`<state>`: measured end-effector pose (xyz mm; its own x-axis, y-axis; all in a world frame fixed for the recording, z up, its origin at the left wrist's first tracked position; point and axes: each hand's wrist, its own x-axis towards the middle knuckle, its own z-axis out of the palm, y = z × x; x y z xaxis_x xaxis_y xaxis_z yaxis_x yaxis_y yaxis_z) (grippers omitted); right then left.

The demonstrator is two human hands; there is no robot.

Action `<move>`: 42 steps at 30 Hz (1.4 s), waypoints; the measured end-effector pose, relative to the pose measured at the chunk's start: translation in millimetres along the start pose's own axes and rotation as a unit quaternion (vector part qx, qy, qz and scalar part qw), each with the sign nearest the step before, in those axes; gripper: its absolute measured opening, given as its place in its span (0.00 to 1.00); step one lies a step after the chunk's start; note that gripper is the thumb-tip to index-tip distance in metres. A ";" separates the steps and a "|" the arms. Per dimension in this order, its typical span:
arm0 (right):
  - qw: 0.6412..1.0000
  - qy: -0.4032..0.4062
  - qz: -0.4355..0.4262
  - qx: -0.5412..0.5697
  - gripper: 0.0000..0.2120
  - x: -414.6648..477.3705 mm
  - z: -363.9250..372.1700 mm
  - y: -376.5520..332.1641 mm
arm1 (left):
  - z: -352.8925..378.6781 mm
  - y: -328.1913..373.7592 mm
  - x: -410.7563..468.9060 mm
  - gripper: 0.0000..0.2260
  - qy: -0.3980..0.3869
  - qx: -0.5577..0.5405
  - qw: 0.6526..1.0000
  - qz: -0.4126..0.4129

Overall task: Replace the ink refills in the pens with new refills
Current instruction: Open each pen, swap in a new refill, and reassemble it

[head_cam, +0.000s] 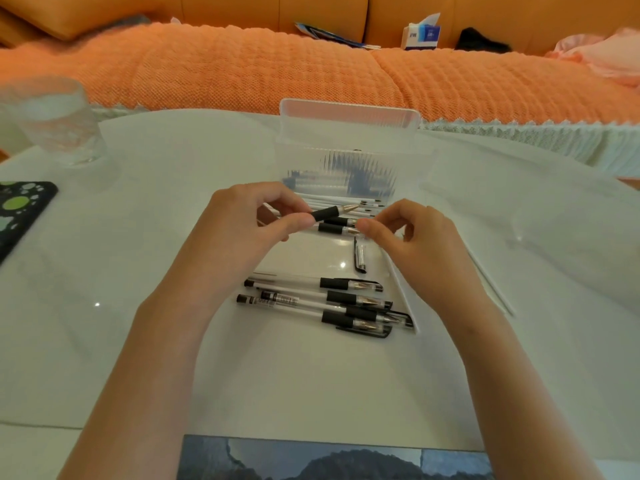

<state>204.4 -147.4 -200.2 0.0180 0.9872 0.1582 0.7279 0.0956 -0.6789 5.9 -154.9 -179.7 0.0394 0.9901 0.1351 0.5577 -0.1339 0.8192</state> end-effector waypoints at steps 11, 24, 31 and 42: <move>0.994 -0.067 -0.013 -0.083 0.06 -3.0 10.9 -3.6 | -2.7 -4.1 2.7 0.03 0.018 0.009 0.999 0.026; 0.975 -0.031 -0.034 0.217 0.05 1.1 -12.6 -1.7 | -6.1 -3.3 -0.5 0.03 0.008 0.012 1.000 0.015; 0.970 -0.059 -0.058 0.227 0.08 1.2 -8.6 -5.3 | -4.5 -3.2 -0.4 0.04 -0.007 0.003 1.000 0.013; 0.961 -0.082 -0.086 0.251 0.06 2.7 -1.7 -10.2 | 0.9 0.0 0.7 0.05 -0.030 -0.014 0.999 0.026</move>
<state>198.1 -145.9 -191.6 -0.2107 0.9543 0.2120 0.2872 0.2678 -0.9197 6.7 -154.2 -180.1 0.1179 0.9824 0.1449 0.5298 -0.1856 0.8275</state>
